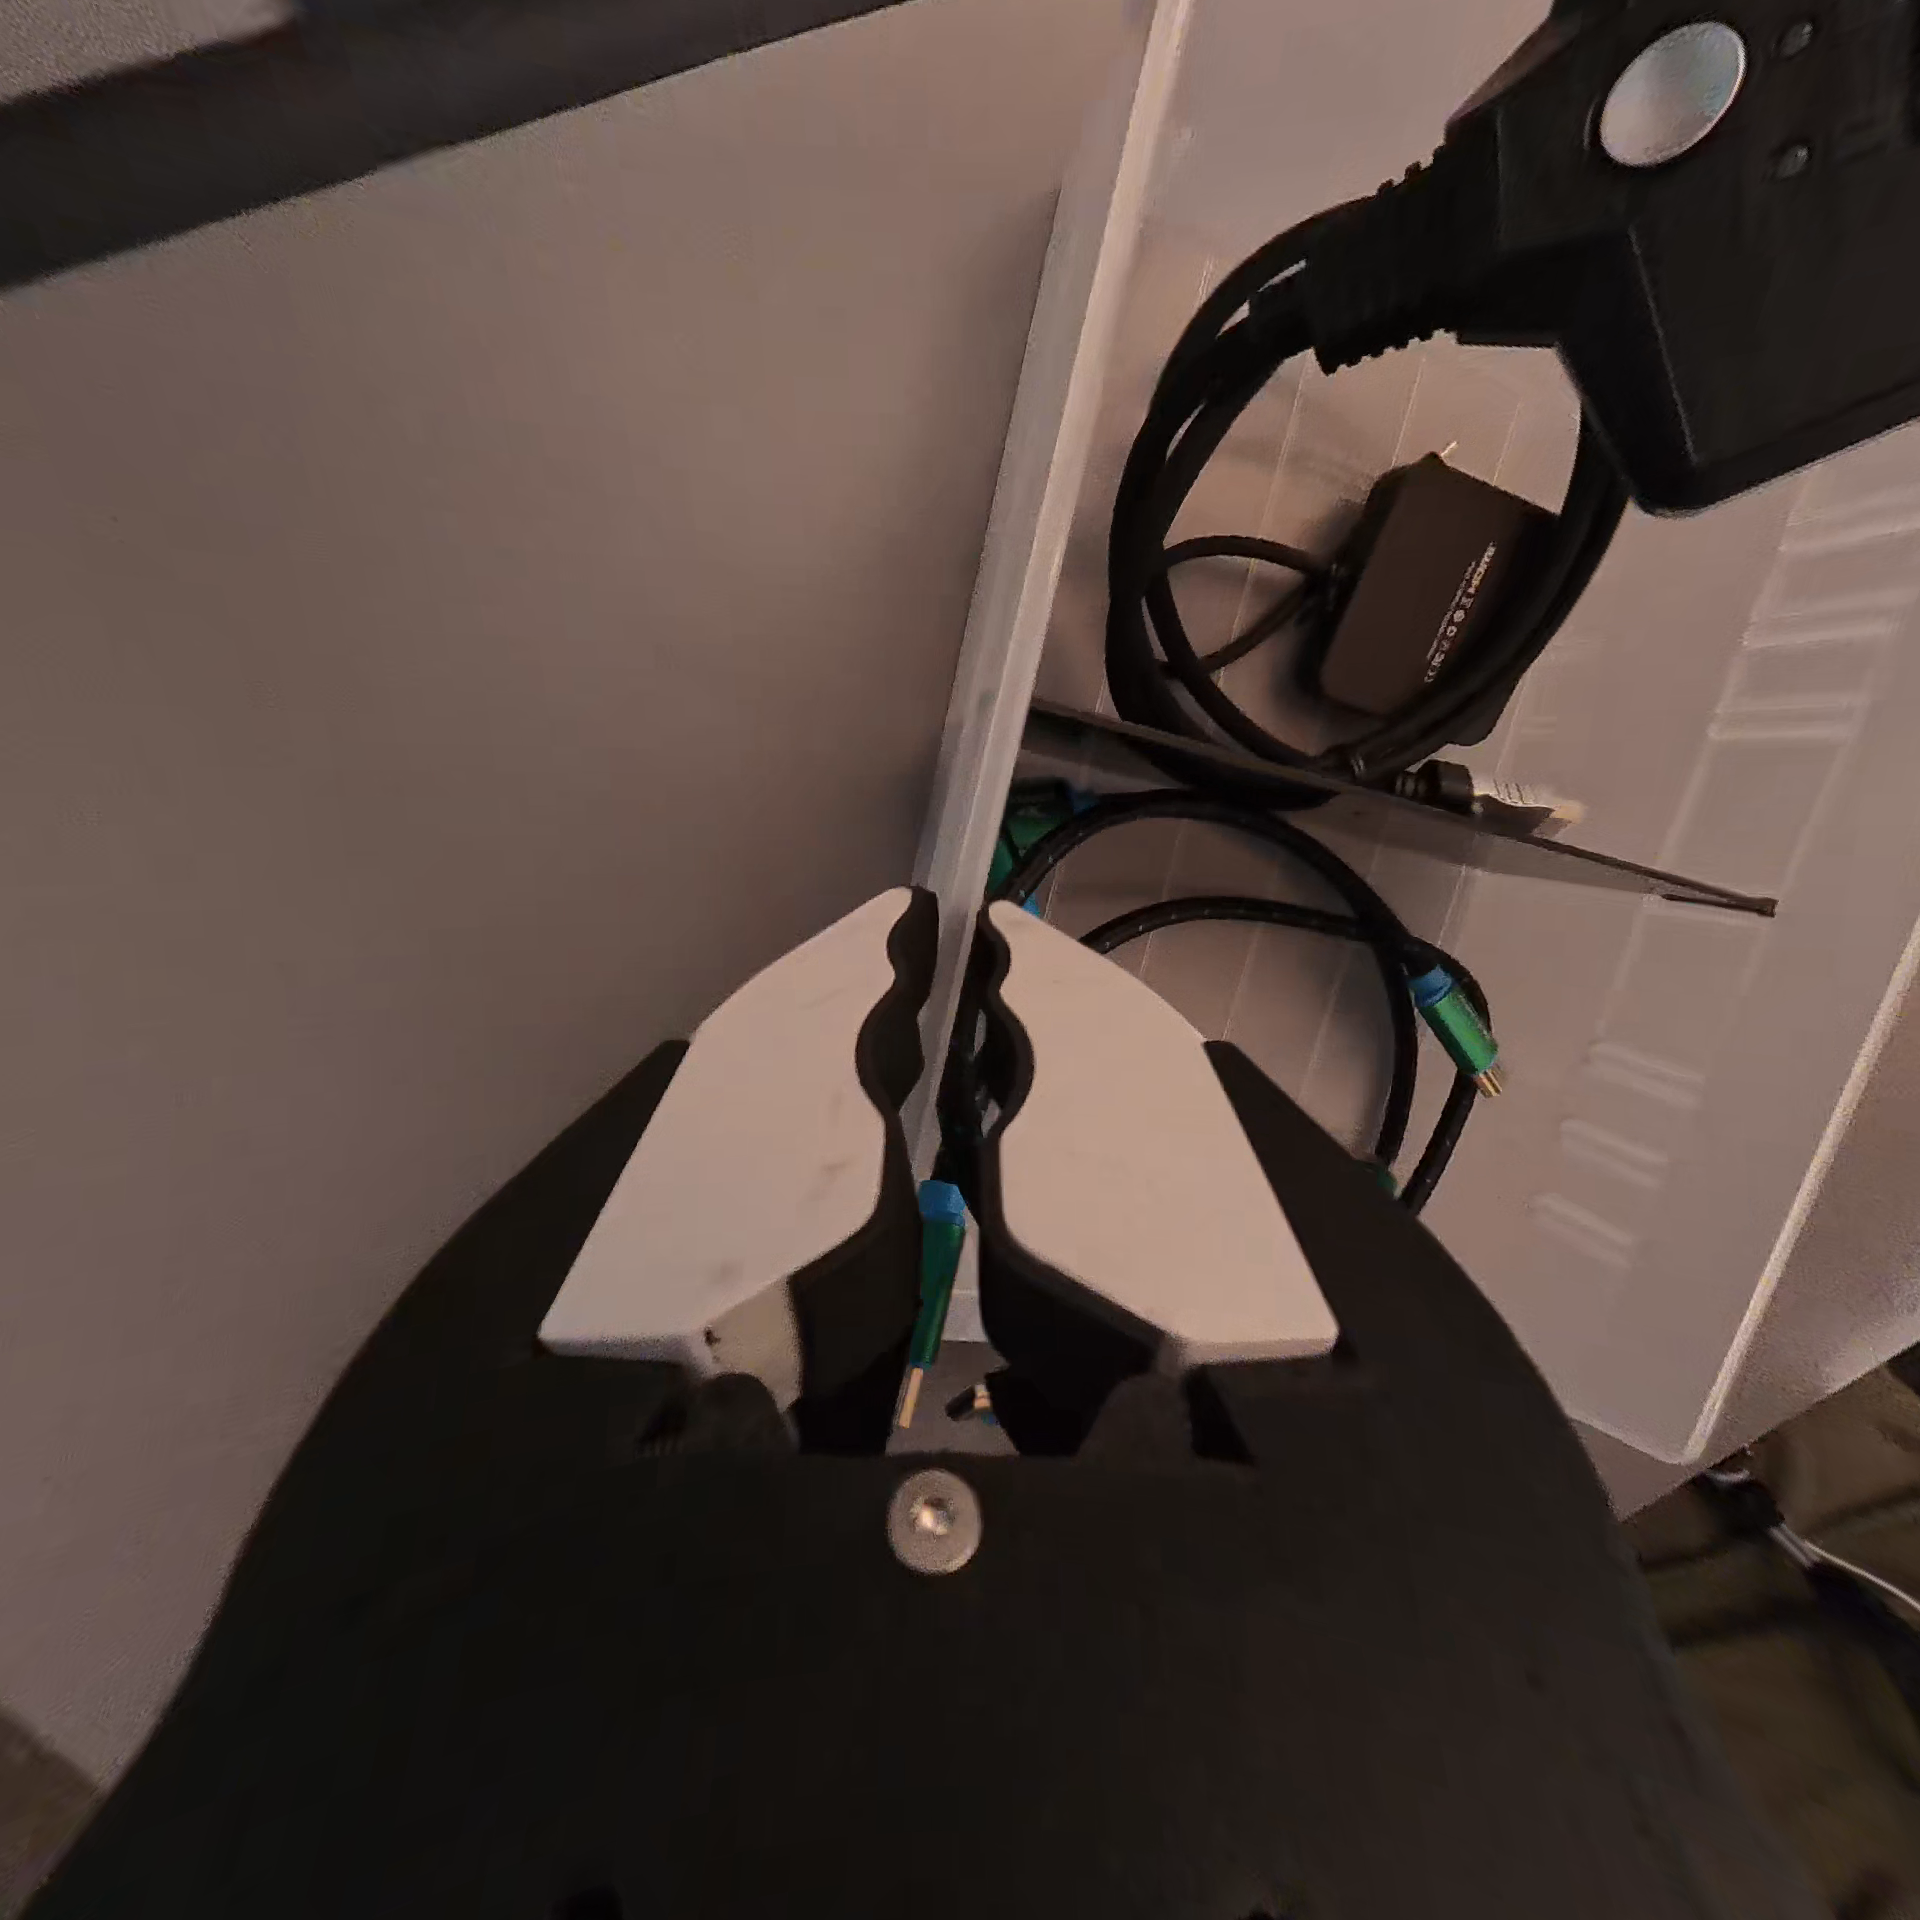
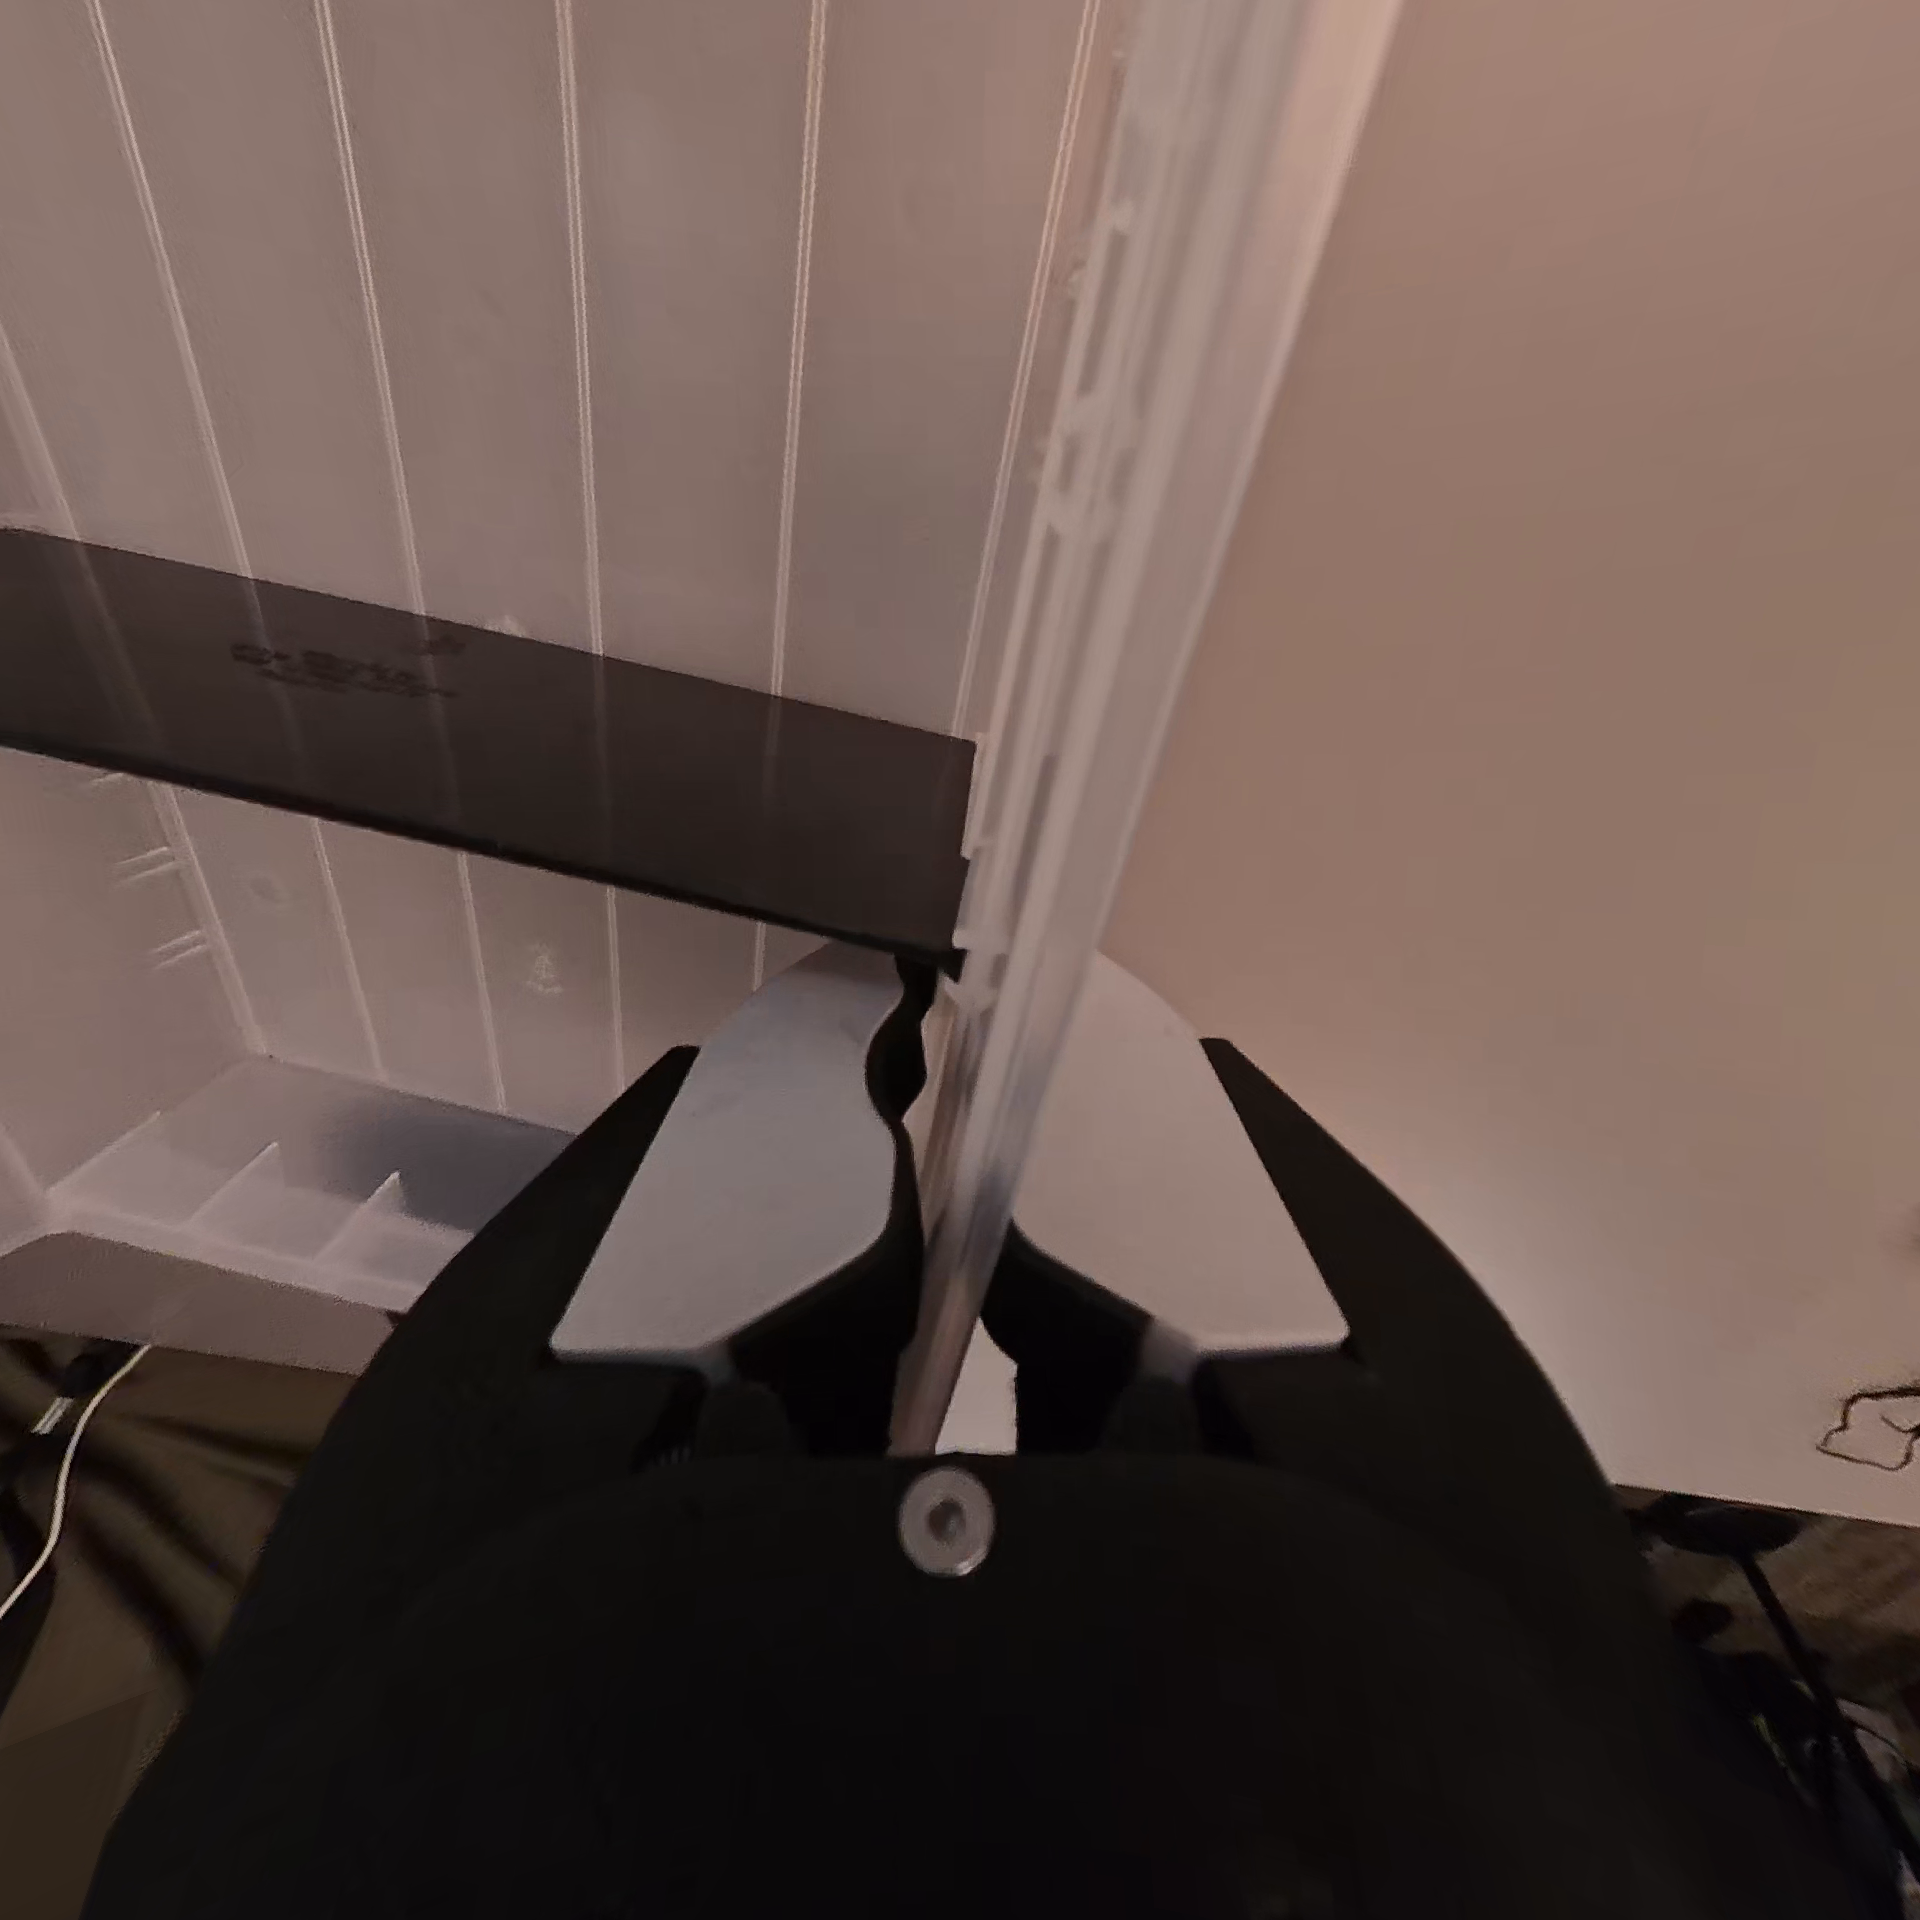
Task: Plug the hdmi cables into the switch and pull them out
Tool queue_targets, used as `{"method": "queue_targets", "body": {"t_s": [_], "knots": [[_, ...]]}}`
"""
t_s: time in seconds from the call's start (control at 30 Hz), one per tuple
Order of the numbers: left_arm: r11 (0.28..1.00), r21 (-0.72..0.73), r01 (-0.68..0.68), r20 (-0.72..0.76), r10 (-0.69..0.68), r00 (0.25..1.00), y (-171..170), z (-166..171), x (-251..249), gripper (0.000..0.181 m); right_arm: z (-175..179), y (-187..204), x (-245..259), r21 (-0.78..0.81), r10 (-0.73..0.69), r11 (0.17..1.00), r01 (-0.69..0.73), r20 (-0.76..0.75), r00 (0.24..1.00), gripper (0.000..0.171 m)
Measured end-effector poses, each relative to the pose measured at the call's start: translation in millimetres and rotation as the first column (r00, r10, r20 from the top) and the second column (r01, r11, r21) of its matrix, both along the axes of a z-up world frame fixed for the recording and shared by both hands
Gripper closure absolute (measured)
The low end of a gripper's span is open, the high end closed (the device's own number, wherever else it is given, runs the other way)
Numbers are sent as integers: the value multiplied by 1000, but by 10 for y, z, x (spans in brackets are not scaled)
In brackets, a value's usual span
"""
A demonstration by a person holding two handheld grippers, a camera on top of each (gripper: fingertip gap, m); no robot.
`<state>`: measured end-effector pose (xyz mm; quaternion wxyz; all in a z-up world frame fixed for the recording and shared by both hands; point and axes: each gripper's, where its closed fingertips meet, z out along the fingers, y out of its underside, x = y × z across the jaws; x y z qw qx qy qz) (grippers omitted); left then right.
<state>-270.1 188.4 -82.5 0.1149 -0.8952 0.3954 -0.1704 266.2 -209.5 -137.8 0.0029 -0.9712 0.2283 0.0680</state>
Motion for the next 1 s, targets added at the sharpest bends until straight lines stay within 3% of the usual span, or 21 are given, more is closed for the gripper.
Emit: {"method": "queue_targets", "body": {"t_s": [0.17, 0.27, 0.4, 0.67, 1.0], "knots": [[962, -37, -269, 57, 271, 961, 268, 17, -919, 174, -88, 5, 9, 7, 46, 999, -46, 5, 999, 165], [942, -46, -333, 69, 336, 939, 267, 21, -1290, 174, -142, 31, -16, 28, 35, 999, -35, -15, 999, 166], [936, -109, -334, 91, 343, 935, 133, 25, -1435, 173, -141, 39, 12, 29, 62, 998, -61, -10, 998, 165], [961, -20, -275, -3, 275, 961, 136, 18, -1447, 174, -140, -14, 114, 25, 112, 993, -111, -13, 994, 165], [961, -25, -274, 83, 275, 958, 223, 30, -1401, 174, -141, -5, 147, 30, 115, 993, -115, -5, 993, 166]]}}
